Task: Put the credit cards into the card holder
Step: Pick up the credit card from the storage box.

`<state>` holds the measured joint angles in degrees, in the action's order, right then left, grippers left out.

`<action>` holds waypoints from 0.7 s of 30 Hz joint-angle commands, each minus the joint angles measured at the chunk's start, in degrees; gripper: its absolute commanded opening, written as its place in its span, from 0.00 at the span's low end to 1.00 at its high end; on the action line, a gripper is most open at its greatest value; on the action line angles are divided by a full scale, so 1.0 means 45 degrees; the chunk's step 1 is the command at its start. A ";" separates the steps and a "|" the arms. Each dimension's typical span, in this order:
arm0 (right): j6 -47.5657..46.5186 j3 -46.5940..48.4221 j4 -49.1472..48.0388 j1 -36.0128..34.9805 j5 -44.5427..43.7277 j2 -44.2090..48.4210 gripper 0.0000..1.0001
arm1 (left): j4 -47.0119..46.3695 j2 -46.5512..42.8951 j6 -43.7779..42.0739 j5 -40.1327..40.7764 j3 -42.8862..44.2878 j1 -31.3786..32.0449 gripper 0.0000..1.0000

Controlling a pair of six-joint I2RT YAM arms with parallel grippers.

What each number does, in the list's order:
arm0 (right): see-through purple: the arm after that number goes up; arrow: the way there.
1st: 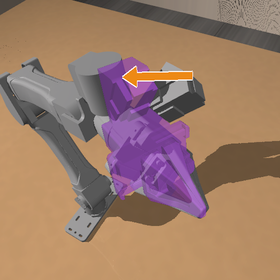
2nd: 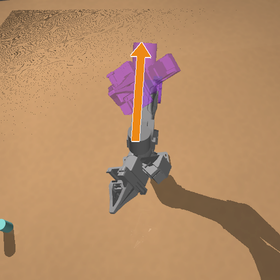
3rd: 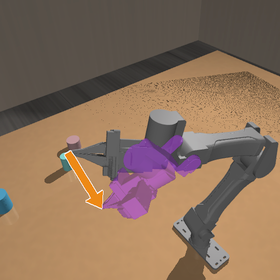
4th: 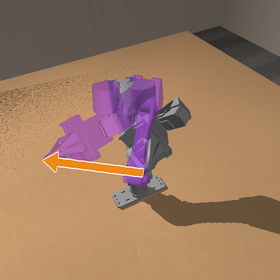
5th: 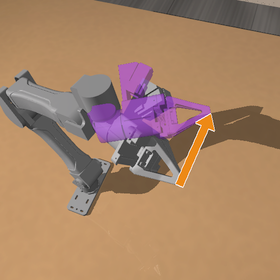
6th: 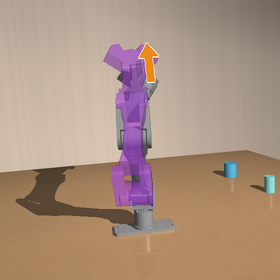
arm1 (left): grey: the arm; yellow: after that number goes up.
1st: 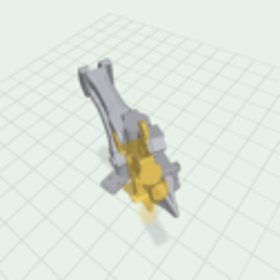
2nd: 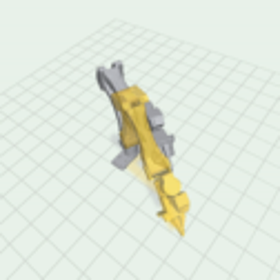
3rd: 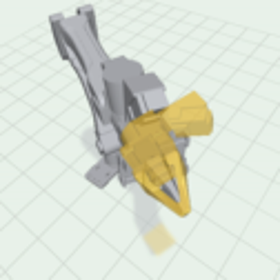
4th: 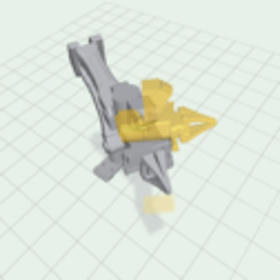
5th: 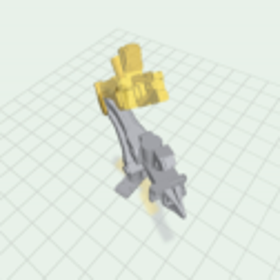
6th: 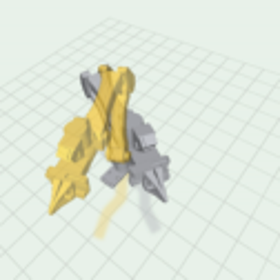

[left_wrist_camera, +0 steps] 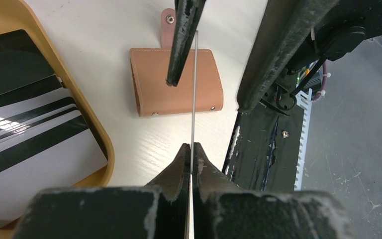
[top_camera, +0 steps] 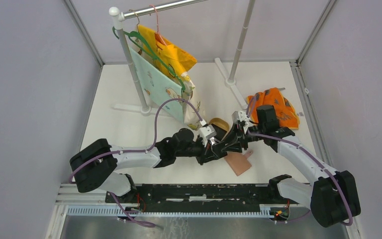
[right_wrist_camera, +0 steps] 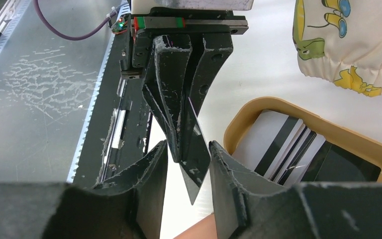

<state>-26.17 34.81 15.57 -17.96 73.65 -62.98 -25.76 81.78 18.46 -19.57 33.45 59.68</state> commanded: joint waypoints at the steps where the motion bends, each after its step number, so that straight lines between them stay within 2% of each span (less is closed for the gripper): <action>1: -0.0228 0.0605 0.0011 -0.0153 -0.0037 -0.0100 0.37 | -0.0331 -0.0390 -0.0869 0.0080 0.0586 0.0068 0.02; 3: -0.0434 0.0696 0.0233 -0.0182 -0.0116 -0.0118 0.23 | -0.0325 -0.0433 -0.0856 0.0194 0.0592 0.0063 0.02; 5: -0.0603 0.0826 0.0427 -0.0196 -0.0228 -0.0144 0.02 | -0.0325 -0.0495 -0.0850 0.0360 0.0573 0.0064 0.02; 6: -0.0730 0.0937 0.0637 -0.0189 -0.0329 -0.0150 0.00 | -0.0330 -0.0555 -0.0788 0.0526 0.0554 0.0059 0.03; 8: -0.1001 0.1168 0.1042 -0.0189 -0.0405 -0.0127 0.00 | -0.0335 -0.0719 -0.0659 0.0906 0.0449 0.0071 0.14; 11: -0.1071 0.1326 0.1172 -0.0047 -0.0694 0.0085 0.00 | -0.0617 -0.1318 -0.0226 0.1739 -0.0128 0.0078 0.42; 13: -0.0936 0.1347 0.1071 0.0335 -0.0753 0.0265 0.00 | -0.0960 -0.1940 0.0169 0.2354 -0.0745 0.0072 0.51; 19: -0.0292 0.1068 0.0290 0.1350 -0.1480 0.0942 0.00 | -0.1267 -0.4382 0.1414 0.3917 -0.2522 0.0118 0.56; 21: -0.0060 0.0978 0.0051 0.1570 -0.1747 0.1023 0.00 | -0.1281 -0.5170 0.2434 0.4645 -0.3094 0.0119 0.57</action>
<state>-28.53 38.61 19.75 -12.56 68.27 -60.31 -27.97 64.64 21.50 -6.46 23.27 59.94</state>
